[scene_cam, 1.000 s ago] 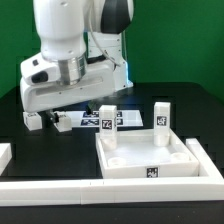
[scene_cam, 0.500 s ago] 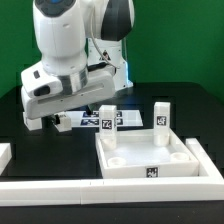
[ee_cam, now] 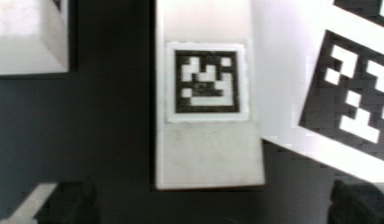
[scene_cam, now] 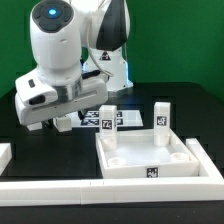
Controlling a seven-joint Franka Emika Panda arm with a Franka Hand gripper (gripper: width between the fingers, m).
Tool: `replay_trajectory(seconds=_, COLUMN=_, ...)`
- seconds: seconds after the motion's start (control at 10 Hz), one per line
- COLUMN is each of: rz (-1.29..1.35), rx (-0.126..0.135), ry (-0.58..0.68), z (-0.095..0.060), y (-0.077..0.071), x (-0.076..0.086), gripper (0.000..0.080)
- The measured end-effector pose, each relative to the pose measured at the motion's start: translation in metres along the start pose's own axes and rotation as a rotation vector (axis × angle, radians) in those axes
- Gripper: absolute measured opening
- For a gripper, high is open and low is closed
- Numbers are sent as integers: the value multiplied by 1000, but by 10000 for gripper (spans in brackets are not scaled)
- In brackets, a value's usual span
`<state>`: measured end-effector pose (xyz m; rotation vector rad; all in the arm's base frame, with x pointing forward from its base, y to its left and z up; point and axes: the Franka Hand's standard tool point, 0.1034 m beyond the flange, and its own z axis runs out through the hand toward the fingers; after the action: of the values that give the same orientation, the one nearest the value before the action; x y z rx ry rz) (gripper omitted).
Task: Assemble square table
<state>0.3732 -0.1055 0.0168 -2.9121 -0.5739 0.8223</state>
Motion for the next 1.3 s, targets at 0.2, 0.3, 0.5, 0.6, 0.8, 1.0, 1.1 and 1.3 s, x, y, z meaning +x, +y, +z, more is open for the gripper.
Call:
replay_trajectory(seconds=0.2, rz=-2, rx=0, ry=-3, z=1, y=0, x=0, gripper=648)
replay_trajectory(seconds=0.3, rz=-6, rx=5, ry=-20, z=2, y=-2, x=0, gripper=648)
replay_trajectory(seconds=0.5, rz=-32, rx=-15, ry=-67, z=9, y=0, x=-8, gripper=648)
replay_trajectory(seconds=0.6, rz=-45, rx=-21, ry=-131, z=9, y=-2, x=-12, gripper=648)
replay_trajectory(seconds=0.8, rz=-52, rx=4, ry=-240, z=15, y=-4, x=-8, gripper=648)
replay_trajectory(seconds=1.0, rz=-62, rx=6, ry=-268, z=17, y=-6, x=-5, gripper=648)
replay_trajectory(seconds=1.1, rz=-64, rx=6, ry=-267, z=17, y=-6, x=-5, gripper=648)
replay_trajectory(seconds=1.3, rz=-75, rx=-18, ry=-295, z=22, y=-2, x=-11, gripper=648)
